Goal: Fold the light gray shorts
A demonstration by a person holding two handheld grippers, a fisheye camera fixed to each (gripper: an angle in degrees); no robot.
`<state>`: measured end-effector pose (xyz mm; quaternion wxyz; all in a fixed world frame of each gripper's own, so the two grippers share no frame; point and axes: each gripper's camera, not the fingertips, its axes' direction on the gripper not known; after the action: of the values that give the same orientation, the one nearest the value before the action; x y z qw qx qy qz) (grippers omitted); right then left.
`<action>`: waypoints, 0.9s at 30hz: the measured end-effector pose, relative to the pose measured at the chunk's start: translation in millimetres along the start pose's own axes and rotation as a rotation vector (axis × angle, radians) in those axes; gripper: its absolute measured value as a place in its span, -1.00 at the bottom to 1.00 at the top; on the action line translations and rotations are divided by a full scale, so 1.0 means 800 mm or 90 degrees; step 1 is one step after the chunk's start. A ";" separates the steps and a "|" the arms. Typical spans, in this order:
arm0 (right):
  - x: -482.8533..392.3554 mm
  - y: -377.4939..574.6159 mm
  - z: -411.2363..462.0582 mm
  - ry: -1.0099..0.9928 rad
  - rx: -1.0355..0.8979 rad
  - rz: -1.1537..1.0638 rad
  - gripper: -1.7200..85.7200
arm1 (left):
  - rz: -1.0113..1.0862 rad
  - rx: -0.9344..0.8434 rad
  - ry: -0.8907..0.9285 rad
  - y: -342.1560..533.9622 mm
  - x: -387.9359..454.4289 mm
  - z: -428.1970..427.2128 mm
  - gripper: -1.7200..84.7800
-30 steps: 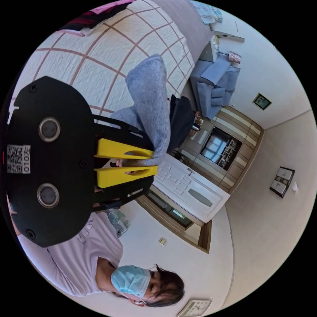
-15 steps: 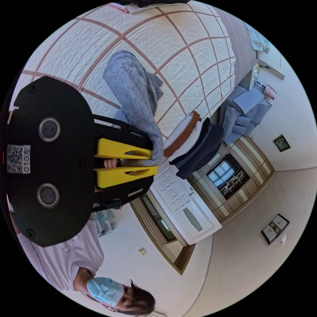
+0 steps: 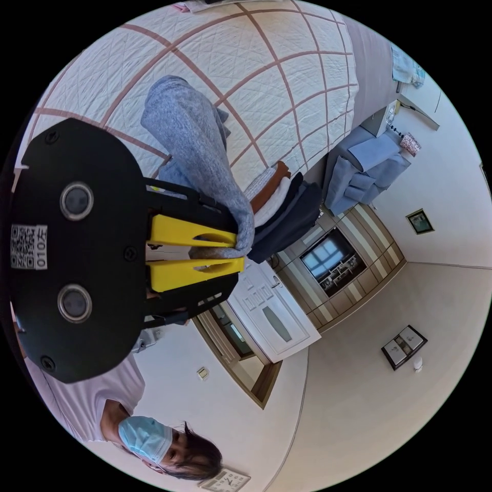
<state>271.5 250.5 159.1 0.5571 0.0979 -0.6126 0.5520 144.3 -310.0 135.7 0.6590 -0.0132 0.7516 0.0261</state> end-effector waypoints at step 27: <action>-0.221 -0.157 0.094 0.206 -0.169 -0.156 -0.77 | 0.075 0.050 0.105 -0.002 -0.055 -0.128 -0.80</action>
<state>384.0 57.4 107.9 0.7190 0.0075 -0.5661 0.4032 49.1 -318.0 192.4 0.5922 0.0548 0.8032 0.0339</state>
